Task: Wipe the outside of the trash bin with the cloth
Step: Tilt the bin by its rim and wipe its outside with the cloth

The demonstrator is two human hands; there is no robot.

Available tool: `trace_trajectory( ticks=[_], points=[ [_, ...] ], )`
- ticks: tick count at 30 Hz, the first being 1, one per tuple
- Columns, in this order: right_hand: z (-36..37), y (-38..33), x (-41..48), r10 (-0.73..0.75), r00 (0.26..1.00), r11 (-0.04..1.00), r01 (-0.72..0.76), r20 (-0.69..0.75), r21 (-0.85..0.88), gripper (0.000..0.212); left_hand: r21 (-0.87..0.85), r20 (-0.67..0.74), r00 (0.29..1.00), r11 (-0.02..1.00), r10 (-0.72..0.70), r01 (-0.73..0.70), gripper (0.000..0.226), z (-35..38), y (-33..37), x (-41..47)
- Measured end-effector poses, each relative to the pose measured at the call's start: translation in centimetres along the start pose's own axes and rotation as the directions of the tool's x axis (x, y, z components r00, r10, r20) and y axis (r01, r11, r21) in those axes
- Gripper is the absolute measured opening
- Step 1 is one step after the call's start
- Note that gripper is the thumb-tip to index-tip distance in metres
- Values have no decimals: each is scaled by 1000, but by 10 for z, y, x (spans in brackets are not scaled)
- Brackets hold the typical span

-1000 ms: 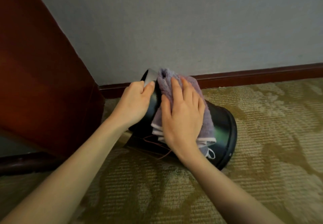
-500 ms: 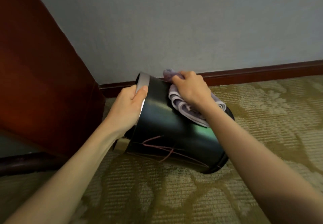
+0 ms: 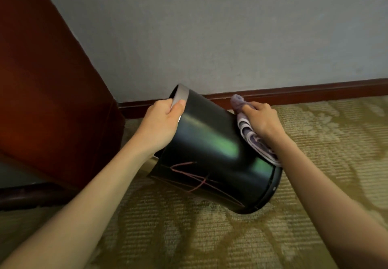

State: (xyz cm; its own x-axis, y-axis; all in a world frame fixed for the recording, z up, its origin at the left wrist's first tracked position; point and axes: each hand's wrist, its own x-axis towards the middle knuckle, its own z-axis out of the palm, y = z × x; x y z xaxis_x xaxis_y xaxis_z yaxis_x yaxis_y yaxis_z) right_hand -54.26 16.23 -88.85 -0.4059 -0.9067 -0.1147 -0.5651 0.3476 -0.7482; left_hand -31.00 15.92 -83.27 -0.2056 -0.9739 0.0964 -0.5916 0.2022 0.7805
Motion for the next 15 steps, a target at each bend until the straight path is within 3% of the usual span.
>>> trace_trajectory(
  ticks=[7, 15],
  points=[
    [7, -9, -35, -53, 975, 997, 41, -217, -60, 31, -4, -24, 999, 999, -40, 40, 50, 11, 13, 7],
    [37, -6, -85, -215, 880, 977, 193, -424, -94, 52, -54, 21, 993, 992, -113, 114, 42, 14, 15, 27]
  ],
)
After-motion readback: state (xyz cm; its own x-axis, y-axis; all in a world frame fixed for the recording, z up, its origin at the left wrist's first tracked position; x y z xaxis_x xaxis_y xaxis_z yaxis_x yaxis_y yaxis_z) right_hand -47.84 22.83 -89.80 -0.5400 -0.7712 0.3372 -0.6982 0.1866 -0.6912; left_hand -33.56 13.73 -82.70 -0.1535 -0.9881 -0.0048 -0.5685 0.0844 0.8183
